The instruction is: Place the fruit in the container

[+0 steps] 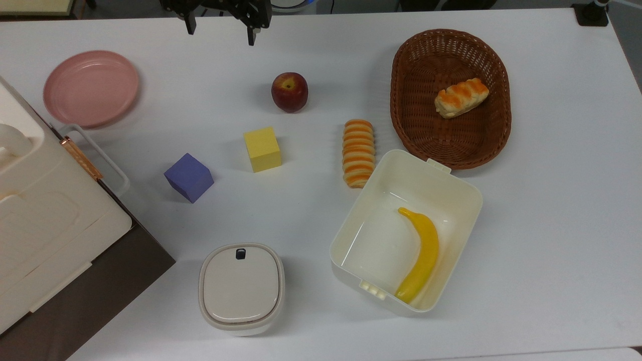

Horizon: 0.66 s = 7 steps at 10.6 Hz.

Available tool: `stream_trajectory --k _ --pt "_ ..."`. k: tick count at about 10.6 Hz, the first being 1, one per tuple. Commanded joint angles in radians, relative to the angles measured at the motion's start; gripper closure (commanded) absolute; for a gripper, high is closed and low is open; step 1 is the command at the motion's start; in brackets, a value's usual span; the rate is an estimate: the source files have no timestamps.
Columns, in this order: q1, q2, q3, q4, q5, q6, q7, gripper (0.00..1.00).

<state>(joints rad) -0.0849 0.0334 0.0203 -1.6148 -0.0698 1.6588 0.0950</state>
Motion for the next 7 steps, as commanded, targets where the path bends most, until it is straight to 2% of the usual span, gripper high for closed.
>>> stream_trajectory --k 1,7 --pt "0.013 0.002 -0.003 0.013 -0.001 -0.028 0.017 0.0" --pt "0.014 0.002 -0.005 0.012 0.024 -0.048 0.017 0.0"
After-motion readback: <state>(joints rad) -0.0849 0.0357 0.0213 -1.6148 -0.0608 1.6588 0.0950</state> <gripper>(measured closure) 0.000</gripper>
